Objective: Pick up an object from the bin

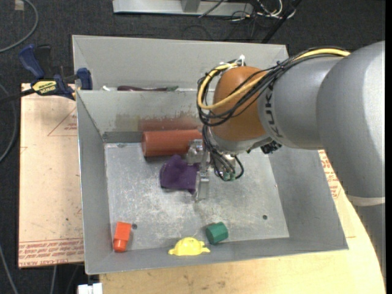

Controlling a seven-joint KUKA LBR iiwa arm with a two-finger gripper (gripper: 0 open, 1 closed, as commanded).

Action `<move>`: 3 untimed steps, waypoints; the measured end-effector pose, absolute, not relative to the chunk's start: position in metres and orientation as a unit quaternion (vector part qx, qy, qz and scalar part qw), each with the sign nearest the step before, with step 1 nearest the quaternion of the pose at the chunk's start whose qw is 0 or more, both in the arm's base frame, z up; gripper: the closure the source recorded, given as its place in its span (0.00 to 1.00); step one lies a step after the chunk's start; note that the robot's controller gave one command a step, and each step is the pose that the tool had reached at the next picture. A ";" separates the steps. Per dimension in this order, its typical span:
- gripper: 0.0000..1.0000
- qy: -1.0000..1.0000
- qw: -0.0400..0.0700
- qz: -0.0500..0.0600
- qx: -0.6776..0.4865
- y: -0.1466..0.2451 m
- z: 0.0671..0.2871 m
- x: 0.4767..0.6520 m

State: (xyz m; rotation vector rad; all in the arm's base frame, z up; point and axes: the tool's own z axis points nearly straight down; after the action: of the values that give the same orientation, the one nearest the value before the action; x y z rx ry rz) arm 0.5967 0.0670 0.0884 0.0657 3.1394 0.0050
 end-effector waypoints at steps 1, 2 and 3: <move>0.00 1.000 -0.009 0.001 0.026 0.073 0.074 0.592; 0.00 0.999 0.001 0.002 0.045 0.095 0.097 0.596; 0.00 0.998 -0.004 0.002 0.061 0.109 0.081 0.588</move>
Offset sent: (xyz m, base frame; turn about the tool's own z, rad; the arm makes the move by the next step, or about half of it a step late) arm -0.0008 0.0298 0.0116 0.0530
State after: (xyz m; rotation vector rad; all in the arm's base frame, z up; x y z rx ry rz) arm 0.5877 0.1092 0.0813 0.1922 3.1436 0.0072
